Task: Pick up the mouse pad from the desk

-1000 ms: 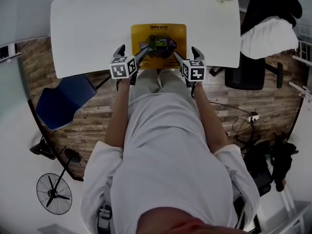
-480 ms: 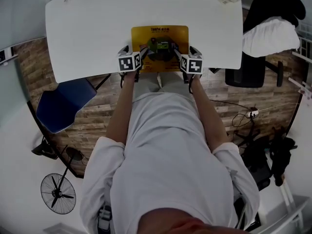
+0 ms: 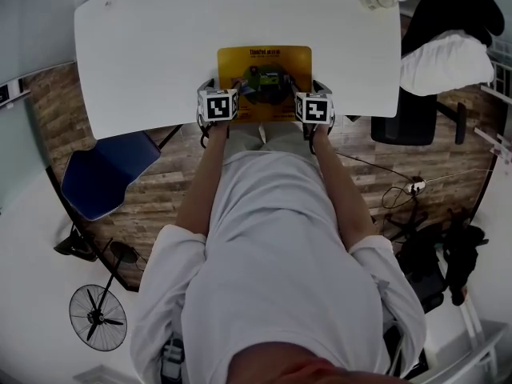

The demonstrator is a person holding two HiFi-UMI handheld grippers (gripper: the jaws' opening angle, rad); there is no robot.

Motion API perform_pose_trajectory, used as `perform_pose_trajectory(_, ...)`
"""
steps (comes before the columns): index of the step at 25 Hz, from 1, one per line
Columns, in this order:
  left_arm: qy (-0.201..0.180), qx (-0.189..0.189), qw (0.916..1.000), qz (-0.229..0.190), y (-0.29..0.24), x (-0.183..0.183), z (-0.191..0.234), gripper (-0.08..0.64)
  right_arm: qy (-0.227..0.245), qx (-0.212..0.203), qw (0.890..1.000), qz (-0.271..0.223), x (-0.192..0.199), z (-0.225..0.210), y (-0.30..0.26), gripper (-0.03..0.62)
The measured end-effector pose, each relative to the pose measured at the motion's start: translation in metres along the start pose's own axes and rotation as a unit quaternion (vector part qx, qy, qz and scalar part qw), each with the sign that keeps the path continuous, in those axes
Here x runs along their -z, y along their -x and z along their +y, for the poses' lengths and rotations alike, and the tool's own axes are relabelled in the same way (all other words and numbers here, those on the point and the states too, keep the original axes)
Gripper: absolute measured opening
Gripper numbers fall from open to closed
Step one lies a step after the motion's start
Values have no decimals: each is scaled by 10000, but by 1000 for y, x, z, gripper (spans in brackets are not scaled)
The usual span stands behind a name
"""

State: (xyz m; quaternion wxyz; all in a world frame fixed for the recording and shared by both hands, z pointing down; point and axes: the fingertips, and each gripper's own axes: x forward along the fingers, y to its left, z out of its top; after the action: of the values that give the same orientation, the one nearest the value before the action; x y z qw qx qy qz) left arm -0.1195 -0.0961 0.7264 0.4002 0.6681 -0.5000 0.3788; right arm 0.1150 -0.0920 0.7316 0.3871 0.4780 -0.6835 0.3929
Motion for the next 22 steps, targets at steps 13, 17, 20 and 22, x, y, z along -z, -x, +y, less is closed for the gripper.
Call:
perform_pose_trajectory(13,-199,-318,9992,107,-1,4,-3,289,163,268,9995,47,2,8,0,238)
perform_pose_trajectory(17,-164,-322,9992,177,-2,7,0,247,106,219,9997,49,3,8,-1,225)
perform_pose_trajectory(20,-96,-304,9993,199,-1,8,1,207,82,197,9998,47,3,9,0,210)
perform_pose_trajectory(22,-73,-281,9994,204,0,8,1,171,44,157,9999,33,4,10,0,195)
